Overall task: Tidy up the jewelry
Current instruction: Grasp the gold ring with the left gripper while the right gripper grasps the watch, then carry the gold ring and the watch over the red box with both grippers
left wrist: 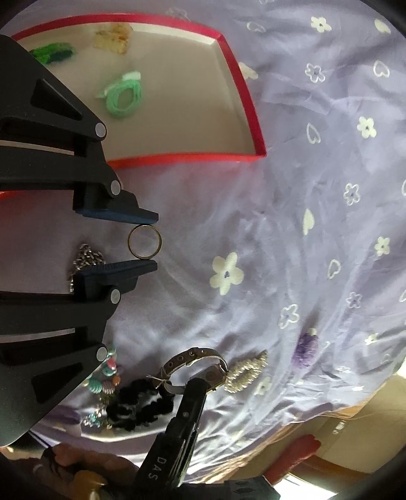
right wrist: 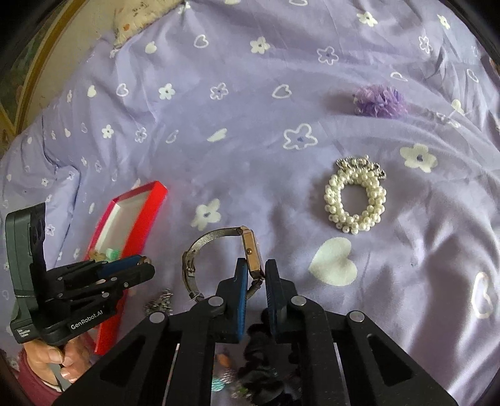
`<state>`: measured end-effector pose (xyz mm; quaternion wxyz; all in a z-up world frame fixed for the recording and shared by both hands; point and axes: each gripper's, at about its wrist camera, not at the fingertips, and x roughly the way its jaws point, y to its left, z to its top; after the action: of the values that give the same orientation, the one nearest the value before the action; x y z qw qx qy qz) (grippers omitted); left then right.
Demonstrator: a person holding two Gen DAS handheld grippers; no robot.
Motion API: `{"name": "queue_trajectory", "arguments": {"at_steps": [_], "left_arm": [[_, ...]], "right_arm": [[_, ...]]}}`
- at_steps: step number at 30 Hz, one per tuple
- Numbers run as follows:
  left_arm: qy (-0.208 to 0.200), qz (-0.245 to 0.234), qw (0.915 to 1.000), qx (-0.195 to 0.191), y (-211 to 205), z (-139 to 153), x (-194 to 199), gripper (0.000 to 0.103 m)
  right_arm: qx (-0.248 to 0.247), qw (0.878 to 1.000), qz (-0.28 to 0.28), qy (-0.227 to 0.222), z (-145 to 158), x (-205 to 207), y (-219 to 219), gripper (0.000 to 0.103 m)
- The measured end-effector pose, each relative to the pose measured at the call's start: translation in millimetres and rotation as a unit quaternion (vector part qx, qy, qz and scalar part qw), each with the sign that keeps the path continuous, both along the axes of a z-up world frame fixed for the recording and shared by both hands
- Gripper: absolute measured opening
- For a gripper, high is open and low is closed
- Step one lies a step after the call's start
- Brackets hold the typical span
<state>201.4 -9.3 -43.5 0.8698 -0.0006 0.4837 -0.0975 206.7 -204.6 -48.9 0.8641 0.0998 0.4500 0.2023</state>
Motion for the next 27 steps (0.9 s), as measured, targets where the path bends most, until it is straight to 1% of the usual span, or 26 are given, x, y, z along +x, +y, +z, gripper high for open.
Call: {"name": "queue_trajectory", "arguments": {"at_steps": [7,13,21,27], "left_arm": [[-0.025,0.025,0.999,-0.027,20,21,-23,0.021],[-0.039,0.046,0.9974,-0.041,40,33,-42,0.021],[-0.049,0.089,0.9928,-0.064,77,35,-69,0.021],[-0.054,0.112,0.9901,-0.065,101,34,-90,0.021]], "right_arm": [[0.013,1.0,0.017,-0.012,16,-13,16,0.011],[0.021,0.999,0.037,-0.013,23,-26,39,0.011],[0.031,0.997,0.063,-0.012,25,-43,72,0.011],[0.032,0.996,0.084,-0.015,31,-53,94,0.011]]}}
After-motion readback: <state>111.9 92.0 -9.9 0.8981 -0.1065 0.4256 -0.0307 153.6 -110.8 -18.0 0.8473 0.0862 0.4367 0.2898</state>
